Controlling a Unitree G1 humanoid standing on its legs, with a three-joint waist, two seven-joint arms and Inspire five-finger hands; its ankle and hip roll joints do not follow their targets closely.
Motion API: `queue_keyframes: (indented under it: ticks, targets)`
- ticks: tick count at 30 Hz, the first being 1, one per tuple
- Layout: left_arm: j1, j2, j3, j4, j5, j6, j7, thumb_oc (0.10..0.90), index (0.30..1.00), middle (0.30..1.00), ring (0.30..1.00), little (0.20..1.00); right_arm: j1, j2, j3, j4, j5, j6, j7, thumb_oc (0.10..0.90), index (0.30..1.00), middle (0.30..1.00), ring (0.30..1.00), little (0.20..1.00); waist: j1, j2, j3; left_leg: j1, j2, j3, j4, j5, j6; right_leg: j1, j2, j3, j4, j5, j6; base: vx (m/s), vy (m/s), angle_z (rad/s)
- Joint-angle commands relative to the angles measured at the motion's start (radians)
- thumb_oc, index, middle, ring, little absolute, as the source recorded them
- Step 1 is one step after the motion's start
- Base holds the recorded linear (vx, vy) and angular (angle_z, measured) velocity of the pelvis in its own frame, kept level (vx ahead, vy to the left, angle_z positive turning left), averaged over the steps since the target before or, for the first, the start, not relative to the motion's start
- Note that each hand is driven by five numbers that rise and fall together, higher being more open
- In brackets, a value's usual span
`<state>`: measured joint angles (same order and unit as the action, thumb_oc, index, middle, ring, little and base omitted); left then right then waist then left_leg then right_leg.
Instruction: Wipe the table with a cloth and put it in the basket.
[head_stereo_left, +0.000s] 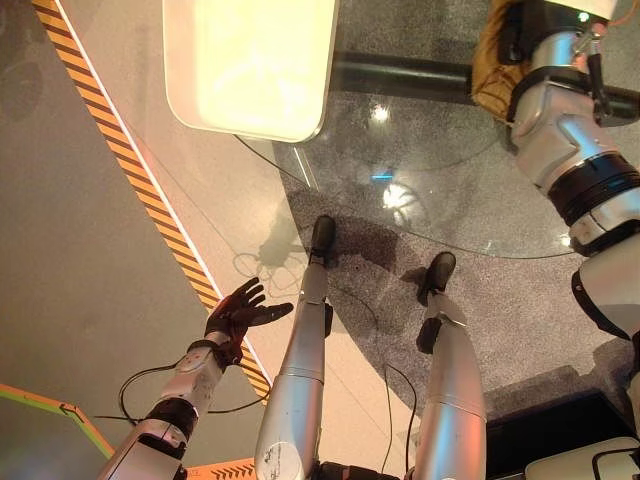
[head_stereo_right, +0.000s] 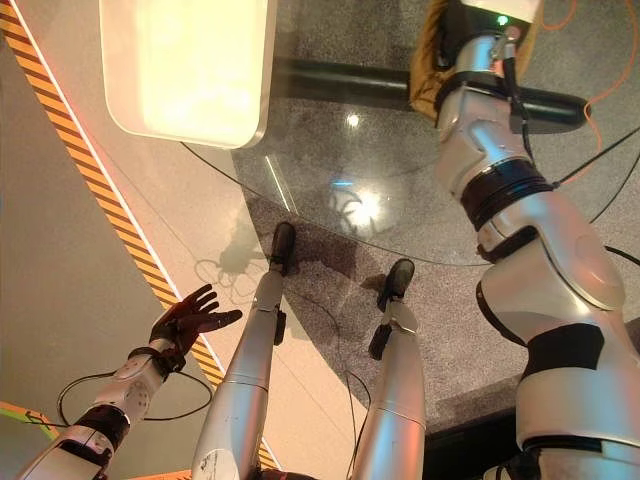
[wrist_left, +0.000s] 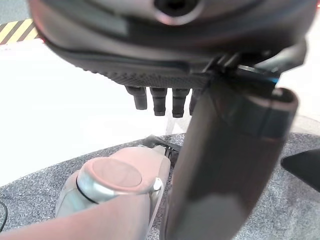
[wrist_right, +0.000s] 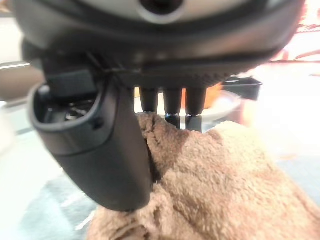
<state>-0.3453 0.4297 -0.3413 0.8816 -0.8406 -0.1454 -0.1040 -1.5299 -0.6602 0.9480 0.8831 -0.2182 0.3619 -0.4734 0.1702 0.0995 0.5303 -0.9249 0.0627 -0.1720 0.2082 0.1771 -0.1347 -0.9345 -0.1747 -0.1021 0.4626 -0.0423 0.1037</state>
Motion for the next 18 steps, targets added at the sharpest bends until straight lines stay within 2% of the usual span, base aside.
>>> queue_keyframes:
  ticks: [1,10,14,15,16,17,18]
  targets:
    - [0.067,0.013,-0.012,0.003,0.032,-0.034,0.001,0.800,0.900,0.900,0.900,0.900,-0.150,0.038,0.051,-0.132,-0.083,-0.058,-0.009,0.100,0.300,0.300,0.300,0.200,0.041,0.003,-0.010,0.039,-0.128,0.052,0.032,-0.101,0.111,0.069,0.093,-0.088,-0.120,0.008,-0.054,0.00,0.000,0.00]
    - [0.073,0.003,-0.006,0.007,0.054,-0.050,-0.002,0.800,0.900,0.900,0.900,0.900,-0.111,0.086,0.031,-0.243,-0.126,-0.072,0.036,0.100,0.300,0.300,0.300,0.200,0.044,0.000,-0.010,0.035,-0.131,0.050,0.035,-0.100,0.112,0.067,0.096,-0.089,-0.120,0.008,-0.053,0.00,0.000,0.00]
    - [0.068,0.001,0.000,0.009,0.059,-0.051,-0.001,0.800,0.900,0.900,0.900,0.900,-0.088,0.105,0.021,-0.312,-0.154,-0.054,0.075,0.100,0.300,0.300,0.300,0.200,0.041,-0.002,-0.010,0.035,-0.131,0.050,0.038,-0.100,0.113,0.065,0.098,-0.086,-0.120,0.010,-0.052,-0.02,0.004,0.00]
    - [0.056,0.002,0.006,0.009,0.060,-0.051,-0.002,0.800,0.900,0.900,0.900,0.900,-0.097,0.105,0.019,-0.317,-0.154,-0.052,0.078,0.100,0.300,0.300,0.300,0.200,0.042,0.000,-0.010,0.005,-0.132,0.050,0.035,-0.066,0.116,0.043,0.098,-0.098,-0.133,0.042,-0.059,0.00,0.000,0.00]
    - [0.068,0.001,0.002,0.010,0.059,-0.051,-0.002,0.800,0.900,0.900,0.900,0.900,-0.084,0.108,0.020,-0.317,-0.153,-0.053,0.078,0.100,0.300,0.300,0.300,0.200,0.041,-0.002,-0.010,0.036,-0.132,0.050,0.038,-0.100,0.113,0.067,0.099,-0.086,-0.120,0.009,-0.052,0.00,0.000,0.00]
    - [0.067,0.000,0.002,0.010,0.061,-0.052,-0.001,0.800,0.900,0.900,0.900,0.900,-0.079,0.112,0.017,-0.322,-0.155,-0.049,0.081,0.100,0.300,0.300,0.300,0.200,0.041,-0.001,-0.010,0.036,-0.132,0.050,0.038,-0.100,0.113,0.068,0.099,-0.085,-0.120,0.008,-0.053,0.00,-0.005,0.04]
    - [0.050,-0.002,0.008,0.010,0.065,-0.049,0.002,0.800,0.900,0.900,0.900,0.900,-0.080,0.120,0.009,-0.326,-0.160,-0.042,0.087,0.100,0.300,0.300,0.300,0.200,0.041,0.001,-0.010,0.010,-0.132,0.050,0.033,-0.066,0.116,0.046,0.099,-0.097,-0.133,0.042,-0.059,-0.07,0.016,0.05]
